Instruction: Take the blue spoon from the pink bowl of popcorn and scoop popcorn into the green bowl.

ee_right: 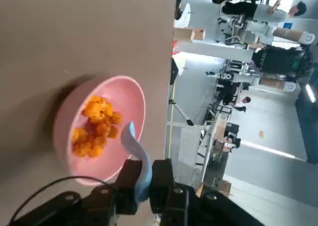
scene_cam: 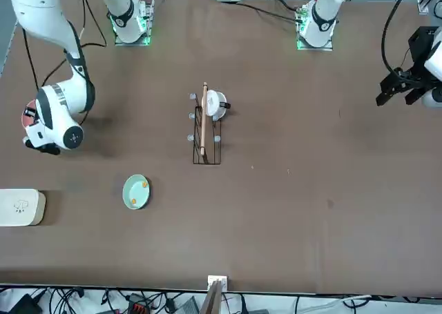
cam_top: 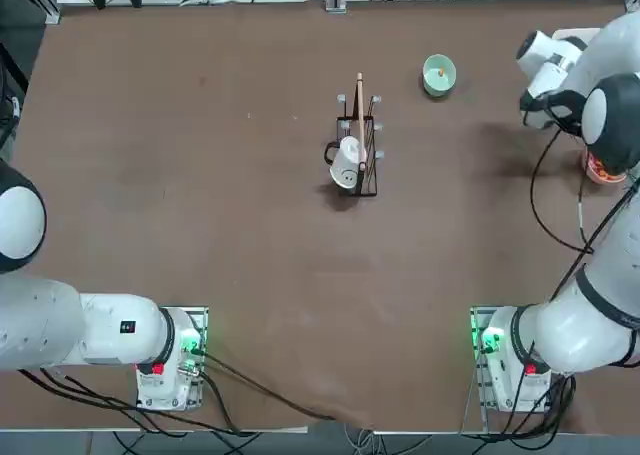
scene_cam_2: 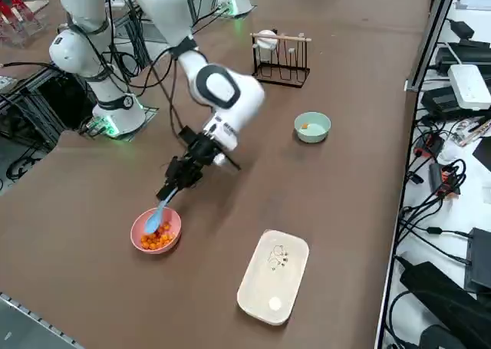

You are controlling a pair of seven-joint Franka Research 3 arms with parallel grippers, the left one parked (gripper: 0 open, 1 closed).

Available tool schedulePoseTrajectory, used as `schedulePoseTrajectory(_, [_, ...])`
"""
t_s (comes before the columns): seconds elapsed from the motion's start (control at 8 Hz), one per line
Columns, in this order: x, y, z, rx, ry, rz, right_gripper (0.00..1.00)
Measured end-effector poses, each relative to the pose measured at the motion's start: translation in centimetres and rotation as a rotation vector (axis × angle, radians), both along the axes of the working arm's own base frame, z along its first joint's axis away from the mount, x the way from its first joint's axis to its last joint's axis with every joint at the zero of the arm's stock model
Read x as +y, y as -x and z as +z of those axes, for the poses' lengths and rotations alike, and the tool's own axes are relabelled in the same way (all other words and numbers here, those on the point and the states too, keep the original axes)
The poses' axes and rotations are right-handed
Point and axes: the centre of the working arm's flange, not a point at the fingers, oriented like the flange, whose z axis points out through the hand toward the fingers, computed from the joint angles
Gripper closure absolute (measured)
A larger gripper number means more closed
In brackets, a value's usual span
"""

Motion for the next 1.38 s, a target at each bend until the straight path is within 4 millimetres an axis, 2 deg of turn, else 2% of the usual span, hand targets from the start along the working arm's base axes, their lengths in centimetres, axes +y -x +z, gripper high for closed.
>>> schedulePoseTrajectory(0.12, [-1.1,0.7,-0.6,-0.008,-0.009,-0.006,0.86])
schedulePoseTrajectory(0.25, [-1.2,0.8,-0.8,-0.014,-0.019,-0.003,0.73])
schedulePoseTrajectory(0.62, [0.3,-0.2,-0.2,-0.049,-0.030,0.017,0.16])
schedulePoseTrajectory(0.75, [1.3,-0.9,0.5,-0.088,-0.063,-0.007,0.01])
schedulePoseTrajectory(1.12, [6.9,-3.2,3.1,-0.199,-0.196,-0.103,0.00])
schedulePoseTrajectory(1.38, [10.2,-5.1,7.4,-0.283,-0.303,-0.201,0.00])
